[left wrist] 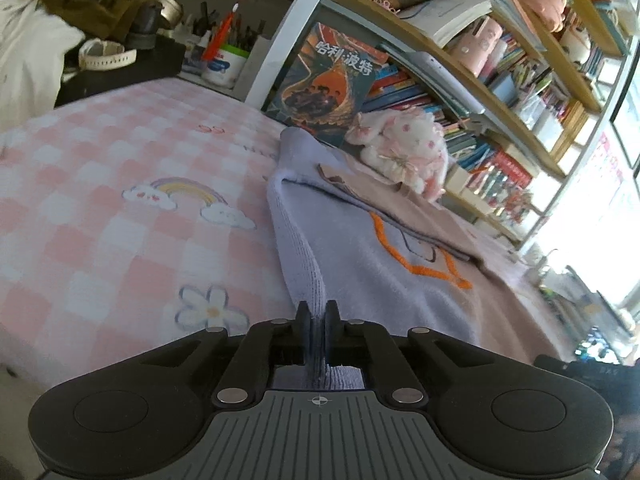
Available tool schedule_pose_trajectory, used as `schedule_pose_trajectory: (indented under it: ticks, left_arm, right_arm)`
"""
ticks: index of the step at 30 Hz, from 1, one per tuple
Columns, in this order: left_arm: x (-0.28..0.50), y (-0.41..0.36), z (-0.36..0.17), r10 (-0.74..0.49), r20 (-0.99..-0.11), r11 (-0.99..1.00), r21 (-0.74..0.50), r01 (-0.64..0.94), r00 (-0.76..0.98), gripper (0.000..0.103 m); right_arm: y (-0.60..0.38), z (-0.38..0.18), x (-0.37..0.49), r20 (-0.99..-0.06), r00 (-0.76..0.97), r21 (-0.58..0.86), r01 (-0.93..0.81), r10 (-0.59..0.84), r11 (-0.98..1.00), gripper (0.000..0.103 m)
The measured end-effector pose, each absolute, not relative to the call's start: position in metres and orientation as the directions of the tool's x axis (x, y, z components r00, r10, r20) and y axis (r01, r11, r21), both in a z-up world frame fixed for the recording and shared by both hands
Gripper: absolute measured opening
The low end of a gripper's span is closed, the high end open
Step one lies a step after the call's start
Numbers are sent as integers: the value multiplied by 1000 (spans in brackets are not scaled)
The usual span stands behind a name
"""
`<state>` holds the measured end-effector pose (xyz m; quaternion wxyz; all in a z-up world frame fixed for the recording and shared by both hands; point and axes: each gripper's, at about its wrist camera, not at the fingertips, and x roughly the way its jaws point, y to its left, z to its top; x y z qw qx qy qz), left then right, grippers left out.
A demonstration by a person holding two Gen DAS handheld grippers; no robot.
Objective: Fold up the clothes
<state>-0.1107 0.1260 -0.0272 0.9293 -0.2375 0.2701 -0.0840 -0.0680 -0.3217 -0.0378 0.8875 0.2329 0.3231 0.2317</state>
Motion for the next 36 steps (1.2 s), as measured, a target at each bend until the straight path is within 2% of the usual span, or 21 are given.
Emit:
schedule_pose_trajectory:
  ticks: [8, 11, 16, 23, 27, 36]
  left_arm:
    - [-165, 141, -22, -419, -397, 766, -637, 83, 817, 4]
    - [-175, 148, -22, -461, -364, 711, -697, 92, 809, 4]
    - [-170, 160, -8, -520, -195, 570, -804, 168, 831, 4]
    - [-128, 162, 29, -479, 10, 514, -807, 290, 877, 4]
    - [-90, 164, 41, -465, 36, 499, -815, 295, 885, 4]
    - [-12, 162, 44, -418, -16, 532, -815, 231, 908, 4]
  right_arm:
    - [-347, -31, -127, -446, 598, 648, -297, 666, 701, 11]
    - [-352, -20, -132, -382, 593, 691, -326, 709, 645, 11]
    - [-359, 0, -139, -263, 585, 752, -375, 768, 543, 11]
    - [-367, 32, -117, -68, 638, 793, -432, 767, 430, 11]
    - [-368, 42, -86, -18, 679, 798, -432, 734, 420, 11]
    - [-362, 41, -5, 11, 740, 847, -365, 673, 387, 11]
